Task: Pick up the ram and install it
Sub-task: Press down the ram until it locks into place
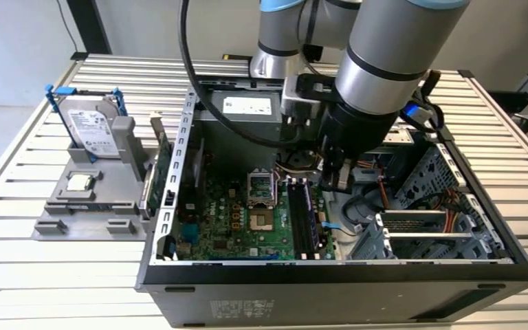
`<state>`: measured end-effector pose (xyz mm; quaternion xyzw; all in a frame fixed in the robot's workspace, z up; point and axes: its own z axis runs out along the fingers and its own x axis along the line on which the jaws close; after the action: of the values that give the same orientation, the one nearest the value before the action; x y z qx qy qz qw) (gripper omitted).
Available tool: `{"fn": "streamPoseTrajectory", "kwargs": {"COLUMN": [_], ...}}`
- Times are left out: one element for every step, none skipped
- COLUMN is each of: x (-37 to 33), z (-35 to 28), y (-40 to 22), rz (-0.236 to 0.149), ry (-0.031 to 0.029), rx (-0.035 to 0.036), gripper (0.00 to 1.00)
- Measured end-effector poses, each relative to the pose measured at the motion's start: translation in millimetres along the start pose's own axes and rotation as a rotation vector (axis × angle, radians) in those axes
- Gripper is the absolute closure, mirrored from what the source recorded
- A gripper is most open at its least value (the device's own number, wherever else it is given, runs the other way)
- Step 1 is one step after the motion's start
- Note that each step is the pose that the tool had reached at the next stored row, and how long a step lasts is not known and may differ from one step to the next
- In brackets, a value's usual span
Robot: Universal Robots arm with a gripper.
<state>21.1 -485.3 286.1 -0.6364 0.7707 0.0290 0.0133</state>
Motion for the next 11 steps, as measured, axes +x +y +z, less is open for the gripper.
{"fn": "streamPoseTrajectory", "kwargs": {"x": [0.0, 0.0, 0.0, 0.0, 0.0, 0.0, 0.0, 0.0, 0.0, 0.0, 0.0], "z": [0.1, 0.1, 0.2, 0.2, 0.2, 0.2, 0.2, 0.3, 0.3, 0.3, 0.3], "y": [0.0, 0.0, 0.0, 0.0, 0.0, 0.0, 0.0, 0.0, 0.0, 0.0, -0.1], "rz": [-0.019, -0.036, -0.054, -0.072, -0.090, -0.109, -0.127, -0.144, -0.163, -0.181, -0.189], "ry": [0.0005, 0.0010, 0.0015, 0.0020, 0.0025, 0.0030, 0.0034, 0.0039, 0.0042, 0.0047, 0.0047], "rx": [-0.0009, -0.0019, -0.0029, -0.0039, -0.0049, -0.0059, -0.0069, -0.0078, -0.0086, -0.0093, -0.0087], "gripper": [1.00, 1.00, 1.00, 1.00, 1.00, 1.00, 1.00, 1.00, 1.00, 1.00, 1.00]}}
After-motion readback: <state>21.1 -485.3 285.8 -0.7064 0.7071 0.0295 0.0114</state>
